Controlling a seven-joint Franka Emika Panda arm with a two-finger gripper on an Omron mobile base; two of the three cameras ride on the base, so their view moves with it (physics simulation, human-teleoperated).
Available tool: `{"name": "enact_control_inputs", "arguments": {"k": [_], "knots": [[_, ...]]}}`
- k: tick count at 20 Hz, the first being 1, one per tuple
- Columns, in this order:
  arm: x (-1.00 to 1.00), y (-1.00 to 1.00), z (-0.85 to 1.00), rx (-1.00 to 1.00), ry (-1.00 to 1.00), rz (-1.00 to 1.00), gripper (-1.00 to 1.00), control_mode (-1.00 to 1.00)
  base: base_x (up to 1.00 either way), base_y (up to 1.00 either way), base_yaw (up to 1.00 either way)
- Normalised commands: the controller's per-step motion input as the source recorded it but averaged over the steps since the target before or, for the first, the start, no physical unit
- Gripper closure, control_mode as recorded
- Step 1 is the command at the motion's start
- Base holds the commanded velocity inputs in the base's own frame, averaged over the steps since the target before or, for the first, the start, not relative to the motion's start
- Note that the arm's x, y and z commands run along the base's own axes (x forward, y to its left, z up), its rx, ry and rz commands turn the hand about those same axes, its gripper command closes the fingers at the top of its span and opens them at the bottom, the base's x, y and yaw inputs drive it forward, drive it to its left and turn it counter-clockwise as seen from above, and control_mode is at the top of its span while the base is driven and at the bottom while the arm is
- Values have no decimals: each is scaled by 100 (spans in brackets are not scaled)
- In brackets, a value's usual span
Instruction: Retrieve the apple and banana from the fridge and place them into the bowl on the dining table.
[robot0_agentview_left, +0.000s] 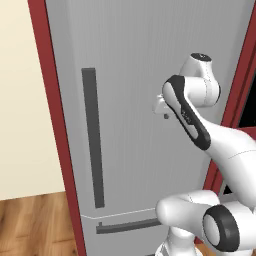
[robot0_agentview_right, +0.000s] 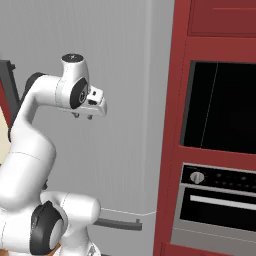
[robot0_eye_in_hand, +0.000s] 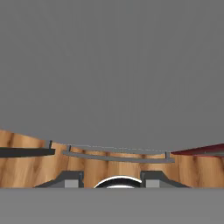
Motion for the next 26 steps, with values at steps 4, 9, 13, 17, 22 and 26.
{"name": "enact_control_inputs", "arguments": {"k": [4, 9, 13, 17, 22, 26], "knots": [[-45, 0, 0, 0, -8, 0, -100, -100, 0, 0, 0], [-75, -9, -5, 0, -11, 0, -100, -100, 0, 0, 0], [-43, -5, -24, 0, -3, 0, -100, -100, 0, 0, 0], [-8, -5, -25, 0, -1, 0, -100, -100, 0, 0, 0], [0, -4, -17, 0, 0, 0, -100, -100, 0, 0, 0], [0, -2, -5, 0, 0, 0, -100, 100, 0, 0, 0]]}}
